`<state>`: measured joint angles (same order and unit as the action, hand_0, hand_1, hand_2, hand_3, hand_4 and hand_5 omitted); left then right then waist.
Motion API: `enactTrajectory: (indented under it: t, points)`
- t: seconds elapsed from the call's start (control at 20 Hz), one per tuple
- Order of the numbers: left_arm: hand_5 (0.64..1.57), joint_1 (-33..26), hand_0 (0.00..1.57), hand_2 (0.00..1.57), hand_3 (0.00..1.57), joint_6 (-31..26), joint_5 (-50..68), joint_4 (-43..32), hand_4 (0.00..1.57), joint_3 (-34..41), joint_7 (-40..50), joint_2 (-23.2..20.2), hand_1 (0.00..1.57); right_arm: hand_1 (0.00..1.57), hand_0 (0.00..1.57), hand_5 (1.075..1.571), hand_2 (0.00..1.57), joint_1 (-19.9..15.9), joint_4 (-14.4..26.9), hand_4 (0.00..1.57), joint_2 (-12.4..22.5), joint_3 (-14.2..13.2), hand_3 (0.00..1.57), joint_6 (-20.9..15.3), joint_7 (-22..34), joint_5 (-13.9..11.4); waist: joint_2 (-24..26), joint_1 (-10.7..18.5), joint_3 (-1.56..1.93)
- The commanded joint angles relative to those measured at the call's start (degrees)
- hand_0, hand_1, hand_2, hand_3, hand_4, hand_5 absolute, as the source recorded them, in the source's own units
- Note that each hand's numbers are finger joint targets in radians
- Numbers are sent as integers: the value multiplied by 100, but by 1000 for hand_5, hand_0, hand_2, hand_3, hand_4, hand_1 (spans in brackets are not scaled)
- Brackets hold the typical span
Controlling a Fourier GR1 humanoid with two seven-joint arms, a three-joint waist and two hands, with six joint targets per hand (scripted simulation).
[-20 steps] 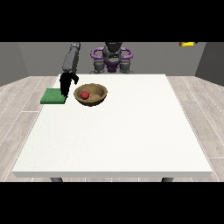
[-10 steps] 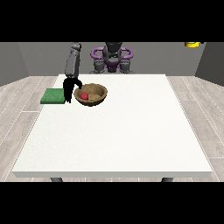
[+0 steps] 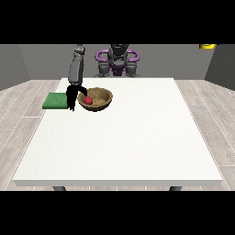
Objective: Pick the cup and pour the ball into the bowl, then pick the bowl and place it on the pad
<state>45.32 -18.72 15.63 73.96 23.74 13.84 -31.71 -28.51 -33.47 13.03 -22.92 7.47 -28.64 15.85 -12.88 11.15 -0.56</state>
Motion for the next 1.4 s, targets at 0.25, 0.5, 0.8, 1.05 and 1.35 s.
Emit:
enactTrajectory:
  t: [0.25, 0.5, 0.8, 1.05, 1.35]
  points:
    - [1545, -15, 0, 0, 0, -73, 265, 203, 1024, 90, 81, -217, 0, 0, 0, 1547, 0, -606, 382, 472, -473, 115, 0, -662, -178, -89, -211, 165, 63]
    - [1533, -1, 0, 0, 0, -227, 455, 147, 1018, 328, 39, -466, 0, 1482, 1482, 1491, 1571, 11, 728, 621, -81, 10, 449, -1036, 377, -176, -427, 115, 61]
    - [1514, -151, 0, 0, 0, -367, 591, 167, 1092, 398, -67, -444, 0, 1571, 1571, 1511, 1571, 443, 566, 927, 392, 192, 1534, -1665, 452, -614, -492, 307, 44]
    - [1531, -159, 0, 0, 0, -341, 521, -160, 1170, 353, -64, -420, 0, 1571, 1571, 1546, 1571, 113, 164, 1001, 694, 510, 1242, -2091, 1300, -851, -101, 112, 29]
    - [1534, -665, 0, 0, 0, -703, 587, -967, 1197, 728, -191, -807, 0, 1571, 1571, 1556, 1571, -18, -193, 1026, 1512, 846, 1042, -1763, 2681, -1032, 530, -290, 33]
